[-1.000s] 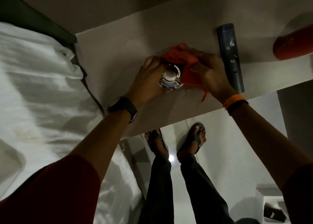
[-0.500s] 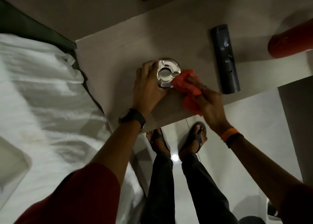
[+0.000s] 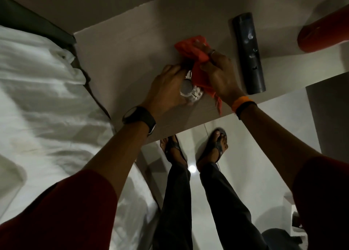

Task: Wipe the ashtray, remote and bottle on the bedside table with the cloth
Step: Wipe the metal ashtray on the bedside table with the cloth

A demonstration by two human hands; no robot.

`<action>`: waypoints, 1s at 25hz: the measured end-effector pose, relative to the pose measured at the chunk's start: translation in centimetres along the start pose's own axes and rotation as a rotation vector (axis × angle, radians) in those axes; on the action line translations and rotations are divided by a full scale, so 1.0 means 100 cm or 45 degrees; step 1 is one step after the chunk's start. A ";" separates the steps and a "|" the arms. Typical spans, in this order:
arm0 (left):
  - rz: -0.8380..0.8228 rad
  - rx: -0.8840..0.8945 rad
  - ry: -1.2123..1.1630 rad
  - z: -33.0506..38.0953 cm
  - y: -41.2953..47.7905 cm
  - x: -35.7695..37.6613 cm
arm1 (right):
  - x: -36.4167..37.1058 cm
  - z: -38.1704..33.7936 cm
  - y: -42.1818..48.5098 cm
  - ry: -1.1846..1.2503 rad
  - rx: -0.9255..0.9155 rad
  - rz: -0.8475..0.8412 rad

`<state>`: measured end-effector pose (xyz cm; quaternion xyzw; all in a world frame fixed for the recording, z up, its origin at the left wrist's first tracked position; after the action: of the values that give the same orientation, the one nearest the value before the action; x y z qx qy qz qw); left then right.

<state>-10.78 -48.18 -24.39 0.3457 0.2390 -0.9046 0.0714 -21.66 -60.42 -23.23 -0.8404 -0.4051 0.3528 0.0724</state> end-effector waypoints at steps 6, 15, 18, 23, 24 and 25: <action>0.133 -0.132 -0.154 -0.009 -0.005 -0.002 | 0.027 0.028 -0.051 -0.534 -0.376 -0.021; 0.127 -0.153 -0.346 -0.013 -0.007 -0.003 | 0.044 0.019 -0.022 -1.026 -0.421 -0.074; 0.113 -0.157 -0.306 -0.013 -0.007 -0.005 | 0.034 0.031 -0.050 -1.029 -0.490 -0.110; 0.148 -0.109 -0.092 -0.008 -0.011 -0.006 | -0.002 0.031 -0.082 -0.260 -0.154 -0.085; 0.164 -0.117 -0.013 -0.006 -0.012 -0.006 | -0.013 0.028 -0.087 -0.051 -0.025 -0.031; 0.181 -0.140 0.048 -0.004 -0.014 -0.006 | -0.025 0.027 -0.093 0.120 0.078 0.030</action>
<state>-10.49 -46.76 -23.69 0.3741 0.2643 -0.8762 0.1496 -30.32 -56.55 -20.14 -0.8581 -0.3804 0.3259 0.1128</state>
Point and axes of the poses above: each hand's wrist, its own y-axis towards the middle knuckle, its own x-axis out of the palm, z = x × y, the point moved 2 cm from there along y, towards the middle knuckle, and after that the axes turned 13 degrees about -y, right-handed, at the moved point
